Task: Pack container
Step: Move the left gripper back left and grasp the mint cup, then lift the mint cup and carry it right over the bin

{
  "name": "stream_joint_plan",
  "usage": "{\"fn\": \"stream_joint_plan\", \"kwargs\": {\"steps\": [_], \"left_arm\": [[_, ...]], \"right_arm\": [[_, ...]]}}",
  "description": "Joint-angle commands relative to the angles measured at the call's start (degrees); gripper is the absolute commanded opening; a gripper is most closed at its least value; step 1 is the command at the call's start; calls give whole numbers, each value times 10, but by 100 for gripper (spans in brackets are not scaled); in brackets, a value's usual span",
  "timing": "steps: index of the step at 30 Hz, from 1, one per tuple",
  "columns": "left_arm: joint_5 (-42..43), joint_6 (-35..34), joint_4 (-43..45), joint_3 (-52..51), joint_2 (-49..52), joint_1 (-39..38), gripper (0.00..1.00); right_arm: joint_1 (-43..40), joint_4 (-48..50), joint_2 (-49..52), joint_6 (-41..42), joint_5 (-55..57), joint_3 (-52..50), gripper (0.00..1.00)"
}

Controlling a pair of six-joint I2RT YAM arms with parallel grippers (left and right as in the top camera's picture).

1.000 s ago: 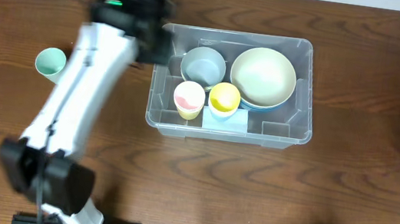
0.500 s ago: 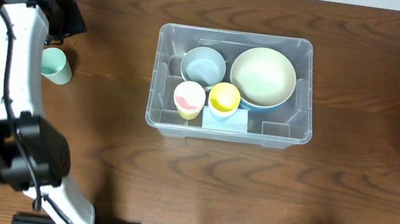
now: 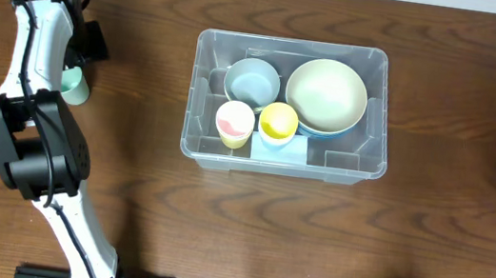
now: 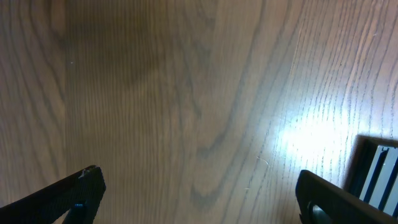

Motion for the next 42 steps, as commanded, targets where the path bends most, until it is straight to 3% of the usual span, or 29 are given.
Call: {"fn": "stream_joint_plan", "kwargs": {"steps": [1, 5, 13, 20, 28, 35, 42], "left_arm": [[-10, 7, 2, -4, 19, 3, 50], [-10, 7, 3, -4, 43, 3, 49], [-10, 7, -1, -4, 62, 3, 6], [28, 5, -37, -2, 36, 1, 6], [189, 2, -59, -2, -107, -43, 6], [196, 11, -63, -2, -263, -195, 6], [76, 13, -82, -2, -294, -383, 6]], "right_arm": [[-4, -1, -2, 10, 2, 0, 99], [-4, 0, -2, 10, 2, 0, 99], [-4, 0, -2, 10, 2, 0, 99], [-4, -1, -2, 10, 2, 0, 99], [-4, -1, -2, 10, 2, 0, 99], [-4, -1, -2, 10, 2, 0, 99], [-4, -1, -2, 10, 2, 0, 99]]}}
